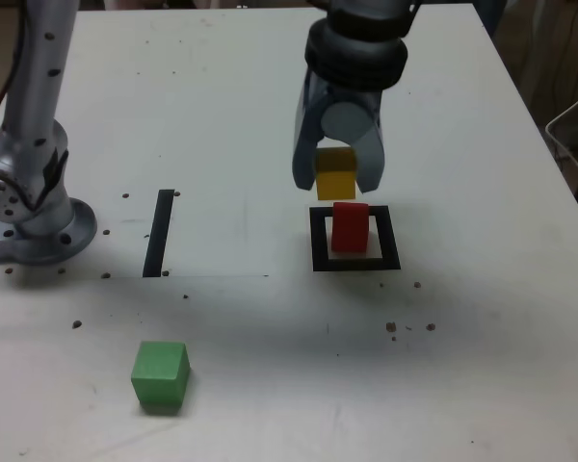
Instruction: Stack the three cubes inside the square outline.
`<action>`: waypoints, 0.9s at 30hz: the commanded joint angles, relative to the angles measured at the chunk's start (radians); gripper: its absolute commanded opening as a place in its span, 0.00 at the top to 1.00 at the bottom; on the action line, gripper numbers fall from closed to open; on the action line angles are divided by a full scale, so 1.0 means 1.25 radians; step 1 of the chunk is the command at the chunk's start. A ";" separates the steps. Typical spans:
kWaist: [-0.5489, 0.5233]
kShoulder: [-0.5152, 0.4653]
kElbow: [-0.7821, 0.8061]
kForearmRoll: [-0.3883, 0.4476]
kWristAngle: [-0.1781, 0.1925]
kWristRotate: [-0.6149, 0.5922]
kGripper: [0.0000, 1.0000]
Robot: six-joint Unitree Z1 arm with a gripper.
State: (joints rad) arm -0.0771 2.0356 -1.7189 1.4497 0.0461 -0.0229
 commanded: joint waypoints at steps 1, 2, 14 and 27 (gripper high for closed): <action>-0.003 0.012 -0.002 -0.008 -0.003 0.001 0.94; -0.004 0.016 -0.002 -0.010 -0.003 0.001 0.94; -0.008 0.051 -0.002 -0.034 0.001 0.005 0.94; -0.008 0.053 0.004 -0.056 0.015 0.006 0.88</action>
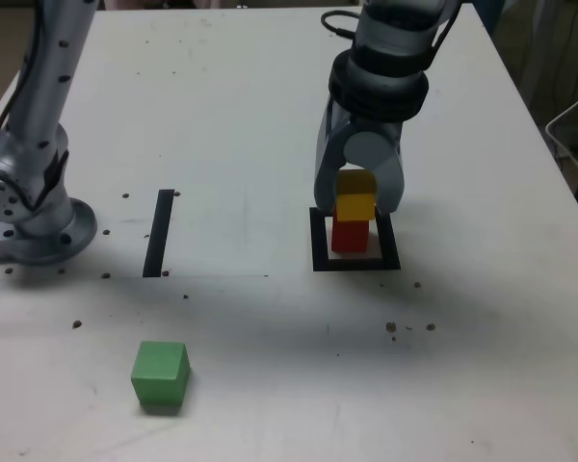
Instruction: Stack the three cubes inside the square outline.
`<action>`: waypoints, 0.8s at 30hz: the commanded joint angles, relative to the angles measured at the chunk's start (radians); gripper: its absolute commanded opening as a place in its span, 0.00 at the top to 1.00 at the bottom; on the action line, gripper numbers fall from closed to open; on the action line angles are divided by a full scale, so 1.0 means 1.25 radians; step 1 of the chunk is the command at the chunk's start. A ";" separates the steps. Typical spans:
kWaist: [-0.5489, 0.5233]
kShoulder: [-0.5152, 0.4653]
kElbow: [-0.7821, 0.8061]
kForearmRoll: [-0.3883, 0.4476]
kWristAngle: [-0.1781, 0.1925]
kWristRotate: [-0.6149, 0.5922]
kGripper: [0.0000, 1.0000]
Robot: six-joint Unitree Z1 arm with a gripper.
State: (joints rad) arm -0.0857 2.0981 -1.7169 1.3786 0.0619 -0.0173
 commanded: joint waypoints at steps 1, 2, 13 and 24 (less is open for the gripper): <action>-0.001 0.003 0.004 0.001 0.002 0.002 0.88; -0.001 0.002 0.006 0.002 0.002 0.002 0.87; -0.001 -0.001 0.010 0.008 -0.003 0.002 0.85; -0.001 0.001 0.019 0.000 -0.008 0.008 0.23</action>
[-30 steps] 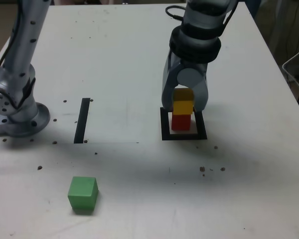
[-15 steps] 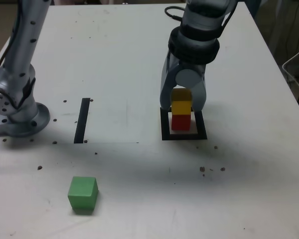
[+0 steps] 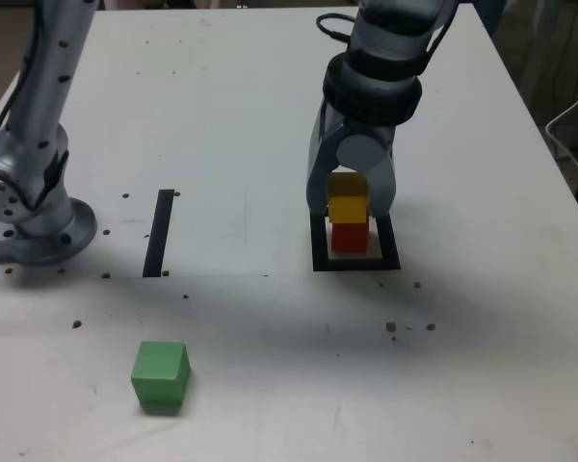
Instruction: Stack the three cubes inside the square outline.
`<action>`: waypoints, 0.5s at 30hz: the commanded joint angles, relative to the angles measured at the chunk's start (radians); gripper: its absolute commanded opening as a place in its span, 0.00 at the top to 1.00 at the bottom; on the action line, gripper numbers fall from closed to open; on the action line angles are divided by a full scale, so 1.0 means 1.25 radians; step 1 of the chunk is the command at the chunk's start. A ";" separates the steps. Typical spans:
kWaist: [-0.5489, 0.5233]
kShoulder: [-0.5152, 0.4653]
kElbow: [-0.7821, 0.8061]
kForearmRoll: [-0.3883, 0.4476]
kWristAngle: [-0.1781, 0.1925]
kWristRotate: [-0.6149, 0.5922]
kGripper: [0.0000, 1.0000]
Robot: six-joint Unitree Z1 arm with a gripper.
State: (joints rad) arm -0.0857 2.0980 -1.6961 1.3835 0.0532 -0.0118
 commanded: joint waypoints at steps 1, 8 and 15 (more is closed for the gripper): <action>0.000 0.001 0.003 -0.005 0.000 0.005 0.15; 0.000 -0.003 0.006 -0.007 0.013 0.007 0.00; 0.000 -0.006 0.012 -0.007 0.017 0.007 0.00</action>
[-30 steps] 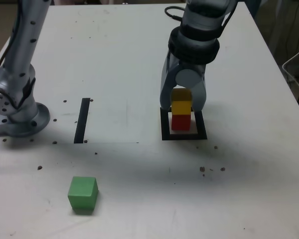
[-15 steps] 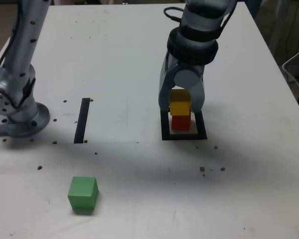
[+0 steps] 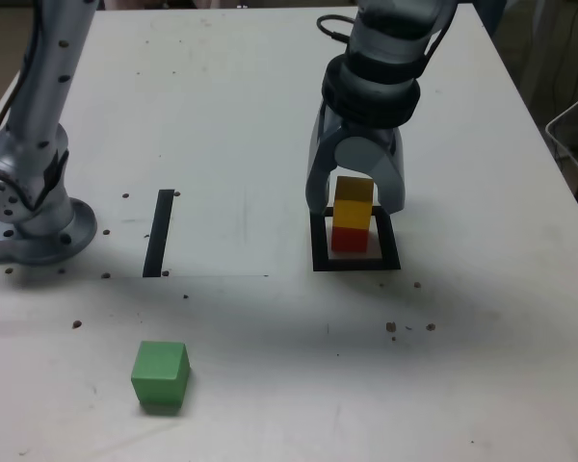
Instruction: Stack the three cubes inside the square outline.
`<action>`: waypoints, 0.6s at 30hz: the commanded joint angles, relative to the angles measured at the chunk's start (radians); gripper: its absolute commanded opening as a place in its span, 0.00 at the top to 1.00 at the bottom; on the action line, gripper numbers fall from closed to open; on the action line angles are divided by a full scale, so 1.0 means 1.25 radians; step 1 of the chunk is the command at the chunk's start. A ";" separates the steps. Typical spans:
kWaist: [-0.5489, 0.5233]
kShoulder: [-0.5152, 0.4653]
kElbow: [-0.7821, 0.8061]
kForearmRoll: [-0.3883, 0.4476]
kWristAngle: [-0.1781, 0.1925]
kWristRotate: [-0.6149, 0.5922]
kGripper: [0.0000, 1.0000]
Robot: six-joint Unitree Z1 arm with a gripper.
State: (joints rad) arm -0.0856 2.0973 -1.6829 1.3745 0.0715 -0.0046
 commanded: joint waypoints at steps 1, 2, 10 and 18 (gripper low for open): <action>0.000 -0.008 0.002 0.000 0.003 0.001 0.00; 0.000 -0.011 0.003 0.001 0.004 0.001 0.00; -0.013 -0.067 0.008 0.021 0.021 0.001 0.00; -0.058 -0.163 0.033 0.065 0.014 0.001 0.00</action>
State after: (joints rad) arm -0.1476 1.9125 -1.6469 1.4523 0.0930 -0.0044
